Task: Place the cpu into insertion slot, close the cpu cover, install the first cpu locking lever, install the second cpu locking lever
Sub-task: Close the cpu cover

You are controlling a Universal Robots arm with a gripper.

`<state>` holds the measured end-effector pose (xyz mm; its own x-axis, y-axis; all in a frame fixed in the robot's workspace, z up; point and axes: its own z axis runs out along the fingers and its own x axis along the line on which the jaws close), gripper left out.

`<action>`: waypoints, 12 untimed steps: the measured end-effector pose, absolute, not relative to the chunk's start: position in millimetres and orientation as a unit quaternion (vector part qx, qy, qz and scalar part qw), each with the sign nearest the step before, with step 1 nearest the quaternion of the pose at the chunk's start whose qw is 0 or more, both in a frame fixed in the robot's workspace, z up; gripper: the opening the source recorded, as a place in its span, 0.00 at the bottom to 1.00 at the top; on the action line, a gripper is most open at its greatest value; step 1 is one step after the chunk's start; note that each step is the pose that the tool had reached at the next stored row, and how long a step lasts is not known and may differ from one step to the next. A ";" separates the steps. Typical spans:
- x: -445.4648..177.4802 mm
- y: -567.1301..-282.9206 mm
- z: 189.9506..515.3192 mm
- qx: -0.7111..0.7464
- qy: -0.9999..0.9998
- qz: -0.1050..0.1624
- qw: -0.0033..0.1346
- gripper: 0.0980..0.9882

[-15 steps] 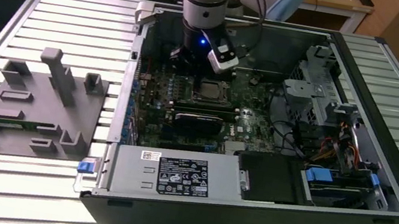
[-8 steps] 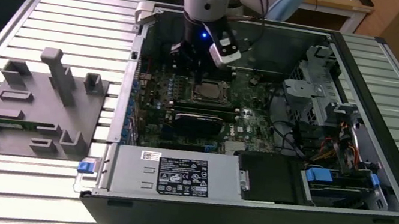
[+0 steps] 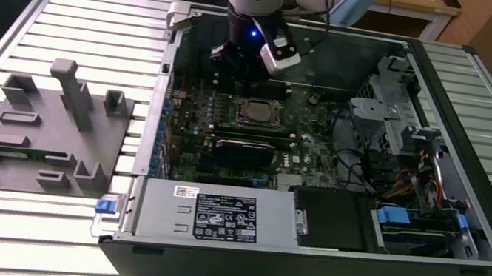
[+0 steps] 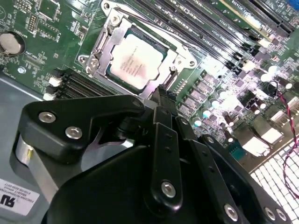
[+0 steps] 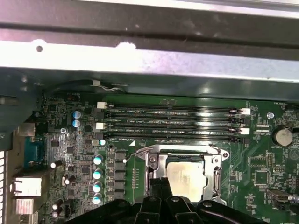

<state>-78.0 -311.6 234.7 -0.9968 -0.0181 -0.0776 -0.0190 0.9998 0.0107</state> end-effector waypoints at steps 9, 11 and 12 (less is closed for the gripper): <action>-58.7 -311.6 234.7 -0.009 0.999 0.005 0.039 0.01; -53.1 -311.6 234.7 -0.009 0.999 0.005 0.039 0.01; -50.5 -311.6 234.7 -0.009 0.999 0.005 0.039 0.01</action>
